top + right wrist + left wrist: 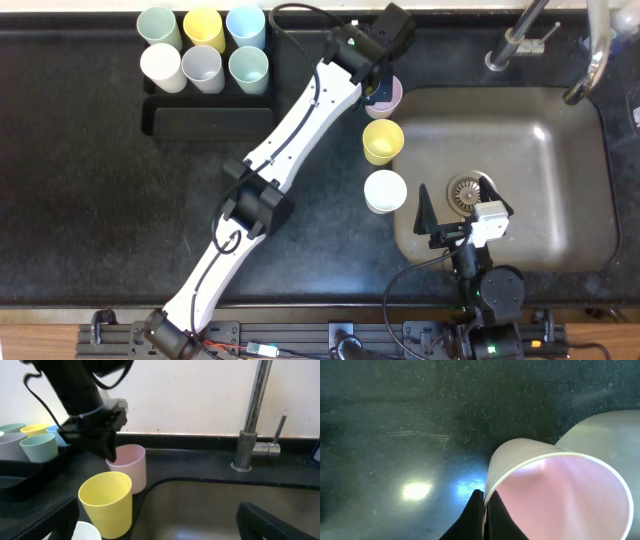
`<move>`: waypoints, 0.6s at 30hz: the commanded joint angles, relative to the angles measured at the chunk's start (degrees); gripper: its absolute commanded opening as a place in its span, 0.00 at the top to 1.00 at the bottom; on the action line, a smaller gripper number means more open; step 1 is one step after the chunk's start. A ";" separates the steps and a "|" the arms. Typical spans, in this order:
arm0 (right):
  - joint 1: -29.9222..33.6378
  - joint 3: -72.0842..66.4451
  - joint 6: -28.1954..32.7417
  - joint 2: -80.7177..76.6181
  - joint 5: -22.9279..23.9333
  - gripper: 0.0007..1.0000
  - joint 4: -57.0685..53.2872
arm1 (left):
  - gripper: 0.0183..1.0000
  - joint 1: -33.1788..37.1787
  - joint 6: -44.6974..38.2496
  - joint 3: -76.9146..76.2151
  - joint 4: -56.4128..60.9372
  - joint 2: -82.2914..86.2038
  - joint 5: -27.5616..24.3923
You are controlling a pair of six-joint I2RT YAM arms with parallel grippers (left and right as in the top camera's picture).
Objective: Store Cups
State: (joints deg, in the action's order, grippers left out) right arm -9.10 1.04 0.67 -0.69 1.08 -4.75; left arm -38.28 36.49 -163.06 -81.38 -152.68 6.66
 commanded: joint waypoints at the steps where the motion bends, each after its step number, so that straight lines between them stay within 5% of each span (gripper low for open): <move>1: -0.31 -0.76 0.17 0.44 0.24 0.00 0.35 | 0.98 -0.04 -3.54 5.64 0.15 16.33 6.64; 12: -0.31 -0.76 0.17 0.44 0.24 0.00 0.35 | 0.98 16.20 -8.28 39.28 4.17 59.17 9.44; 18: -0.31 -0.76 0.17 0.44 0.24 0.00 0.35 | 0.98 31.30 -13.00 60.87 11.26 73.07 1.31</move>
State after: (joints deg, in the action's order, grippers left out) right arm -9.10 1.04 0.67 -0.69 1.06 -4.69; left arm -12.38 27.94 -111.74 -72.18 -81.25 13.50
